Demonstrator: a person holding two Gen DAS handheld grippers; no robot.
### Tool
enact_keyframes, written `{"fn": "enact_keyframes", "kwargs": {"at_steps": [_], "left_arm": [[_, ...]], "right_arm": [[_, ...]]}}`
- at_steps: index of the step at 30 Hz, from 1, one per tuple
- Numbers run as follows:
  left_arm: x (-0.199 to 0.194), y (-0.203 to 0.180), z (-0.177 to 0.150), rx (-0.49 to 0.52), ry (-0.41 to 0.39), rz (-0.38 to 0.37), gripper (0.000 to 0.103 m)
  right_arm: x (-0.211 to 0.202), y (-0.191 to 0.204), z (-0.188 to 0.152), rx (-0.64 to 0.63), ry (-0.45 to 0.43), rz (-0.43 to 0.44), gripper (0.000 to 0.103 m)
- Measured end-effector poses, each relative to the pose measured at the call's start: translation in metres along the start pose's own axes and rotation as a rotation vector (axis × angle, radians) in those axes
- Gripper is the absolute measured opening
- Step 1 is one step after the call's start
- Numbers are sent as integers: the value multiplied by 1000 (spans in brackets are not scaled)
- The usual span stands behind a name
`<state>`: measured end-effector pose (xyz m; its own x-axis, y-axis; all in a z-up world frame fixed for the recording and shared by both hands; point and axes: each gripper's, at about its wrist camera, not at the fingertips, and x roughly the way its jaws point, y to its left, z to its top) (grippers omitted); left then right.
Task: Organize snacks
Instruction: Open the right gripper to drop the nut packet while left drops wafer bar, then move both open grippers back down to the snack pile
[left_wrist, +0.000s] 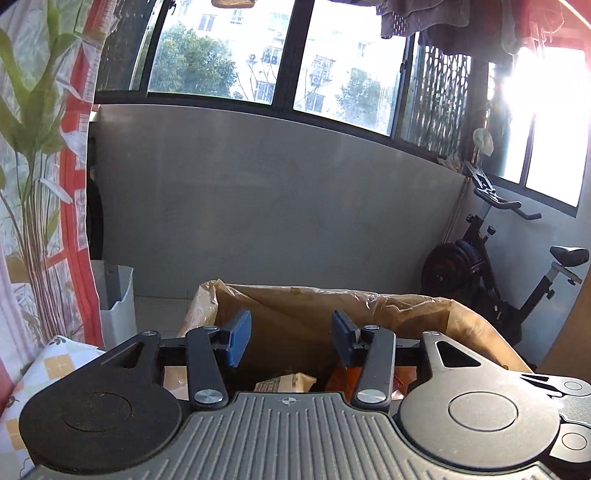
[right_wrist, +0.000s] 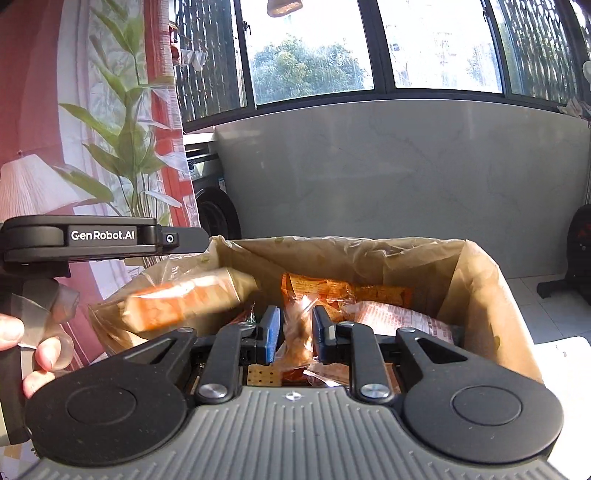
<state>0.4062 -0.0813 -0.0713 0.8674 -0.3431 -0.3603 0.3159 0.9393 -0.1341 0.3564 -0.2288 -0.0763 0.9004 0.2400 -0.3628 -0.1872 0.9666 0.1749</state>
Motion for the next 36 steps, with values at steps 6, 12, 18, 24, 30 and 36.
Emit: {"fn": "enact_keyframes", "kwargs": {"at_steps": [6, 12, 18, 24, 30, 36], "left_arm": [[-32, 5, -19, 110, -31, -36, 59], [-84, 43, -33, 17, -19, -71, 59], [-117, 75, -64, -71, 10, -56, 59], [-108, 76, -107, -66, 82, -1, 58], [-81, 73, -139, -73, 172, 24, 58], [-64, 82, -156, -149, 219, 19, 58]], "right_arm": [[-35, -5, -5, -48, -68, 19, 31], [-83, -11, -24, -67, -148, 49, 35], [-108, -9, -57, -50, -154, 51, 35], [-104, -10, -89, -26, -83, 43, 35], [-70, -23, -123, 23, 63, 51, 35], [-24, -33, -148, 67, 218, 60, 36]]}}
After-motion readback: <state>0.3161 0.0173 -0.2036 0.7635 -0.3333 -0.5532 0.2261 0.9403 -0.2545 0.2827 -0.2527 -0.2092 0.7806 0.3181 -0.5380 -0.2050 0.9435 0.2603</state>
